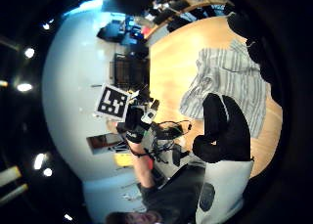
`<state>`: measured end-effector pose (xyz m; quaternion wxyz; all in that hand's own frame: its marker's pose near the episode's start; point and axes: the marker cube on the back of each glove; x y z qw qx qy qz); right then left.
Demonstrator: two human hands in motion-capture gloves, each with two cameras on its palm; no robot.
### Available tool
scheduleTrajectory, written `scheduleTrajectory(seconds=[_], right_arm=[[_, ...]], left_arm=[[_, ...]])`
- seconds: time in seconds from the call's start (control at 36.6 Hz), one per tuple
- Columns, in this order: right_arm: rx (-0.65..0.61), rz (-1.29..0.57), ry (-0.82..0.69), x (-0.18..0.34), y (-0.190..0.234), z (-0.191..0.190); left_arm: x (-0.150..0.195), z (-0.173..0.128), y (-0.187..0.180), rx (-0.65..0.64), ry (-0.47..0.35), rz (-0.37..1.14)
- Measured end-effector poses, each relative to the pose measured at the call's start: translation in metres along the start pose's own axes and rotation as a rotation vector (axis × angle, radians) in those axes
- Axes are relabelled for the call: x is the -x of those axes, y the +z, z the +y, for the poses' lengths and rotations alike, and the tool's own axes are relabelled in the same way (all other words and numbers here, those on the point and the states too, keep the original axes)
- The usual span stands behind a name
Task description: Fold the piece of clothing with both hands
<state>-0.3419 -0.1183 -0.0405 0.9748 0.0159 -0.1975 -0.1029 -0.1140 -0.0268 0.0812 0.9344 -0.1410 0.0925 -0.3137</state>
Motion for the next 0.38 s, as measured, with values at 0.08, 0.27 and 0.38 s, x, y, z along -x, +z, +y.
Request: scheduleTrajectory(seconds=[0.08,0.27,0.38], right_arm=[[-0.056,0.002,-0.027,-0.011,-0.004,-0.005],[0.051,-0.008,0.086,-0.035,0.007,-0.003],[0.101,-0.026,0.076,-0.042,0.017,0.0]], left_arm=[[-0.008,0.004,-0.005,0.008,-0.012,-0.01],[-0.032,0.011,-0.012,0.0,0.023,-0.017],[-0.032,0.055,-0.02,0.027,0.04,-0.031]])
